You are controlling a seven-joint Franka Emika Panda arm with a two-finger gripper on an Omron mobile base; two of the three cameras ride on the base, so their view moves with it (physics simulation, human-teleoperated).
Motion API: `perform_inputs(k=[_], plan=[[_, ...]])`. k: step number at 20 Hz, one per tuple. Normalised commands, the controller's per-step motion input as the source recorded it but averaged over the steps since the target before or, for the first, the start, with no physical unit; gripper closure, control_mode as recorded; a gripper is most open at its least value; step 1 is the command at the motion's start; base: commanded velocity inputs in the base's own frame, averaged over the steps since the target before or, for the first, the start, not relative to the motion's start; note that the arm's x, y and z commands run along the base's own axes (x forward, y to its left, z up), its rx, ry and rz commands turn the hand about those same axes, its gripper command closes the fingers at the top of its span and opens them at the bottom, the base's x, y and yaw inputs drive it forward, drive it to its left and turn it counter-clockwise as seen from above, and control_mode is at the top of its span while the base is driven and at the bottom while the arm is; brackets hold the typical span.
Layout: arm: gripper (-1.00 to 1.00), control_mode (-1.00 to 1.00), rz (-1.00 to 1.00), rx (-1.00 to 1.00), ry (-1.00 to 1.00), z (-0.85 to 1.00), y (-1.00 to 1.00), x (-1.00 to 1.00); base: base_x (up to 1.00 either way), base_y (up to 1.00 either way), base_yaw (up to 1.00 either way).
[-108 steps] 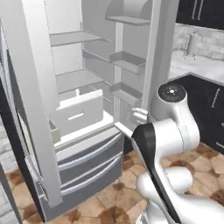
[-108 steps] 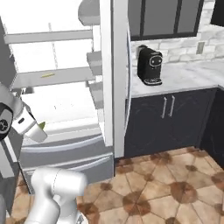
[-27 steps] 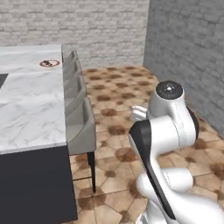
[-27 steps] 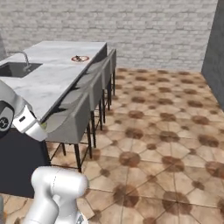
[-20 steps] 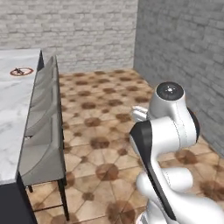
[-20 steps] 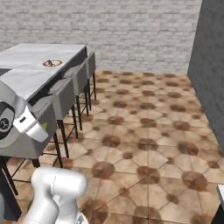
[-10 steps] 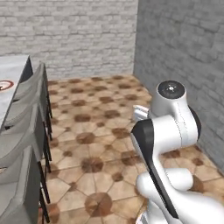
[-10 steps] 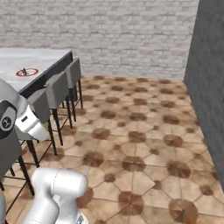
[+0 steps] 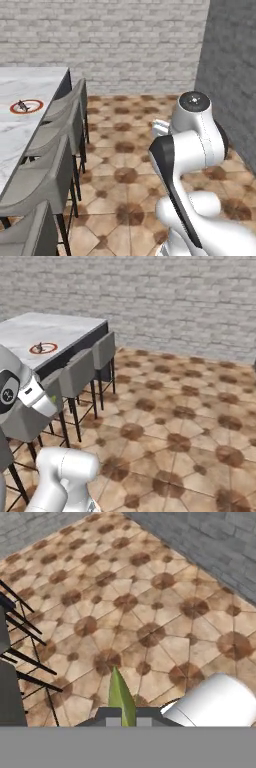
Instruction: Take the lemon wedge from the fridge and place it on the plate with fish on the dining counter.
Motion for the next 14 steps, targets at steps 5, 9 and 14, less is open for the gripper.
perform_inputs(k=[5, 9, 14], plan=[[1.00, 1.00, 0.00, 0.00, 0.00, 0.00, 0.00, 0.00, 1.00, -0.24, 0.44], [1.00, 1.00, 0.00, 0.00, 0.00, 0.00, 0.00, 0.00, 1.00, -0.42, 0.44], [1.00, 1.00, 0.00, 0.00, 0.00, 0.00, 0.00, 0.00, 1.00, -0.52, 0.42]])
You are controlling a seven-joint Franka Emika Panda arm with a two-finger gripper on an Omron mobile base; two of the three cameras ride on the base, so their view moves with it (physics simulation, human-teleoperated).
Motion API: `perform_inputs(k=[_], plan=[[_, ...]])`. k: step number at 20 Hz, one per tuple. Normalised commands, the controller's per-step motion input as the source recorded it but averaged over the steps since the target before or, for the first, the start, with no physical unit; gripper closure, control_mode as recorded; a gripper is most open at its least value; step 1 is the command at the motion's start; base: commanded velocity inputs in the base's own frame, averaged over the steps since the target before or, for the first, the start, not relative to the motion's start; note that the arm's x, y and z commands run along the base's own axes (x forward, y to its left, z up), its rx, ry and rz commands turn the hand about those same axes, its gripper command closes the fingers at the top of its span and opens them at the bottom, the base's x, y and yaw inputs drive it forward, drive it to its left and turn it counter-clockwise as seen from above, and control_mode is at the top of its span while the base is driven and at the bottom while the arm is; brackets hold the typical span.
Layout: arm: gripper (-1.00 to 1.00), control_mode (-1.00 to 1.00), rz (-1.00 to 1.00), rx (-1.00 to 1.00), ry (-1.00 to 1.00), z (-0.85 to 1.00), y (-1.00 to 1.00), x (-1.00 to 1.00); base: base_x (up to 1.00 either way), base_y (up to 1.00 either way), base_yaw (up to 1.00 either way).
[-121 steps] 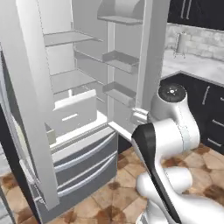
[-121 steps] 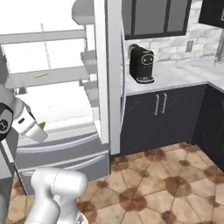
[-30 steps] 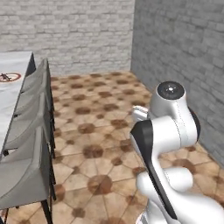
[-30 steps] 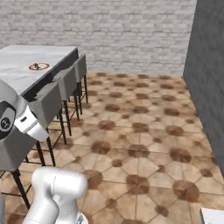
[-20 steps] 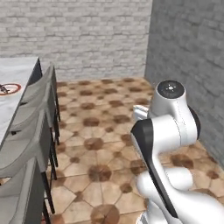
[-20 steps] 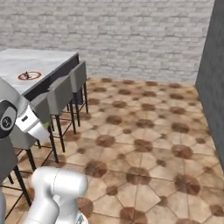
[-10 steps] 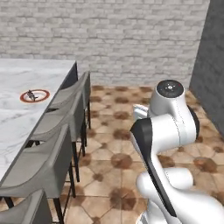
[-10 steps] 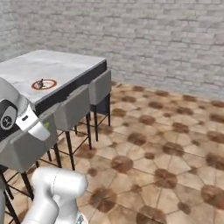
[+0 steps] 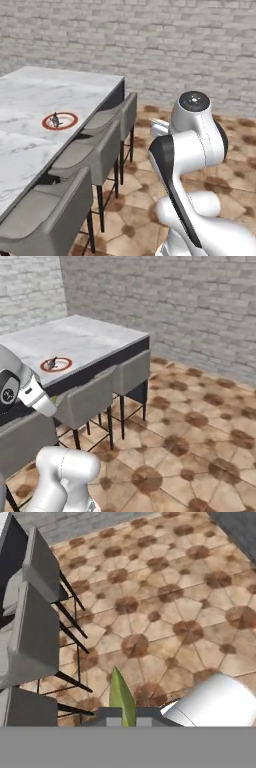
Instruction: Take the lemon wedge from the fridge and place it on the plate with fish on the dining counter.
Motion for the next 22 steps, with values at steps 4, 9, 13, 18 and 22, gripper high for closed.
perform_inputs(k=[4, 9, 13, 18, 22], plan=[[1.00, 1.00, 0.00, 0.00, 0.00, 0.00, 0.00, 0.00, 1.00, -0.49, 0.42], [1.00, 1.00, 0.00, 0.00, 0.00, 0.00, 0.00, 0.00, 0.98, -0.37, 0.46], [1.00, 1.00, 0.00, 0.00, 0.00, 0.00, 0.00, 0.00, 0.73, -0.14, 0.53], [1.00, 1.00, 0.00, 0.00, 0.00, 0.00, 0.00, 0.00, 0.40, -0.03, 0.58], [1.00, 1.00, 0.00, 0.00, 0.00, 0.00, 0.00, 0.00, 0.16, -0.09, 0.62]])
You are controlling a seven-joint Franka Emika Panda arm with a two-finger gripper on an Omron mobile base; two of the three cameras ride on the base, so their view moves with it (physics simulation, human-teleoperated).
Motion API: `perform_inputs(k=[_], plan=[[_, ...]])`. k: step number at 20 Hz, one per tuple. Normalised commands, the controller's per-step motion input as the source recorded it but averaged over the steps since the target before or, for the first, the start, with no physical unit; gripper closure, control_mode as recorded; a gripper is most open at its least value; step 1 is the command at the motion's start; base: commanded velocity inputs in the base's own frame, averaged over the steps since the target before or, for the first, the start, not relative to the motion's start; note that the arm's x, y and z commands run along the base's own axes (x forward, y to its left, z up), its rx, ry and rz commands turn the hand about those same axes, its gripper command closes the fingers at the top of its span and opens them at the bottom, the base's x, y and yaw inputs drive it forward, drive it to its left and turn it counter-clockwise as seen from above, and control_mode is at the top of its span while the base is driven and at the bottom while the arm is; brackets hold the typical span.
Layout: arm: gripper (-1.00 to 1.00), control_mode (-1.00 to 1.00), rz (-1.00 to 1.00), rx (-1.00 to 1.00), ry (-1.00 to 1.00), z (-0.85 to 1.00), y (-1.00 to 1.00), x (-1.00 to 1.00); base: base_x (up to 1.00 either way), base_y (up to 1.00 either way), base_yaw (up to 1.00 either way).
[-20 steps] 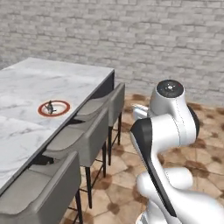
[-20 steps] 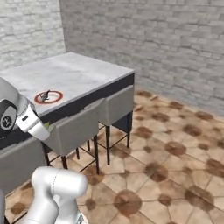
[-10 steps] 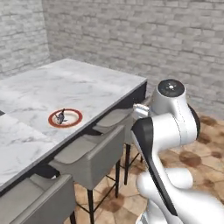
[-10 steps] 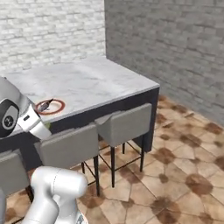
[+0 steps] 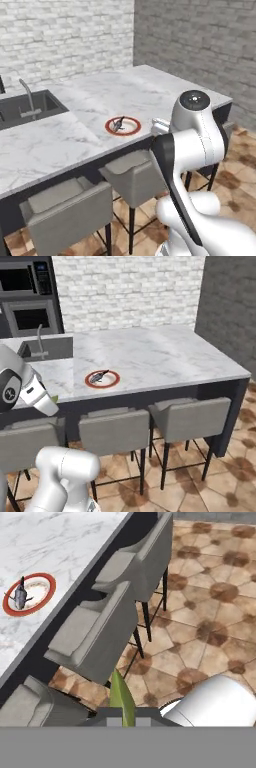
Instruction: Take the lemon wedge from the fridge and place it on the plate with fish on the dining counter.
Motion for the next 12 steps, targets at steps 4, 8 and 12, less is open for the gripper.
perform_inputs(k=[4, 8, 12], plan=[[1.00, 1.00, 0.00, 0.00, 0.00, 0.00, 0.00, 0.00, -0.09, -0.14, 0.28], [1.00, 1.00, 0.00, 0.00, 0.00, 0.00, 0.00, 0.00, 0.53, -0.48, 0.00], [1.00, 1.00, 0.00, 0.00, 0.00, 0.00, 0.00, 0.00, 0.95, -0.72, 0.00]])
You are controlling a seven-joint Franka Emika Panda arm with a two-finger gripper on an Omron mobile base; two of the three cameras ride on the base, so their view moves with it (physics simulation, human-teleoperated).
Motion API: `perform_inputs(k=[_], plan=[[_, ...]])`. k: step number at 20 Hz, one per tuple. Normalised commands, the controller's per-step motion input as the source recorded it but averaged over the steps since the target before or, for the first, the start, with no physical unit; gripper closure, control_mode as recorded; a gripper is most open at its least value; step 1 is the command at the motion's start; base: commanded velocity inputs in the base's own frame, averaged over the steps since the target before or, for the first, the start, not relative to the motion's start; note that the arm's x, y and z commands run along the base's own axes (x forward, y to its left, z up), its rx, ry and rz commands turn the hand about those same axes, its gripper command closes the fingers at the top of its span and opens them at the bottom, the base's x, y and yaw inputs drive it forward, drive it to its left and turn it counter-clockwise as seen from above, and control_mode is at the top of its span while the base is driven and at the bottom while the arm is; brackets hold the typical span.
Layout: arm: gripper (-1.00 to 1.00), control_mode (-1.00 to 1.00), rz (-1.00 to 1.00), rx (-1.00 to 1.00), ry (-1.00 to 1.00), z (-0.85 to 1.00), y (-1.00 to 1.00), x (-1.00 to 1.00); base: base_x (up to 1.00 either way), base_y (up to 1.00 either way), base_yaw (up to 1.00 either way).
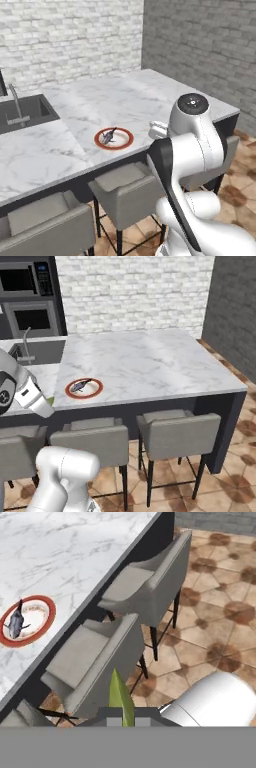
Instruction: Take the lemon wedge from the fridge and place it on the plate with fish on the dining counter.
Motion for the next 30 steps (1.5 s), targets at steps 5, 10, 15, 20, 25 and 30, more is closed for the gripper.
perform_inputs(k=[5, 10, 15, 20, 25, 30], plan=[[1.00, 1.00, 0.00, 0.00, 0.00, 0.00, 0.00, 0.00, 0.83, -0.47, 0.00], [1.00, 1.00, 0.00, 0.00, 0.00, 0.00, 0.00, 0.00, 0.79, -0.06, 0.05], [1.00, 1.00, 0.00, 0.00, 0.00, 0.00, 0.00, 0.00, 0.59, 0.09, 0.01], [1.00, 1.00, 0.00, 0.00, 0.00, 0.00, 0.00, 0.00, 0.87, 0.05, 0.01], [1.00, 1.00, 0.00, 0.00, 0.00, 0.00, 0.00, 0.00, 1.00, 0.14, 0.00], [1.00, -1.00, 0.00, 0.07, 0.00, -0.02, 0.13, 0.40, 0.60, 0.14, 0.01]])
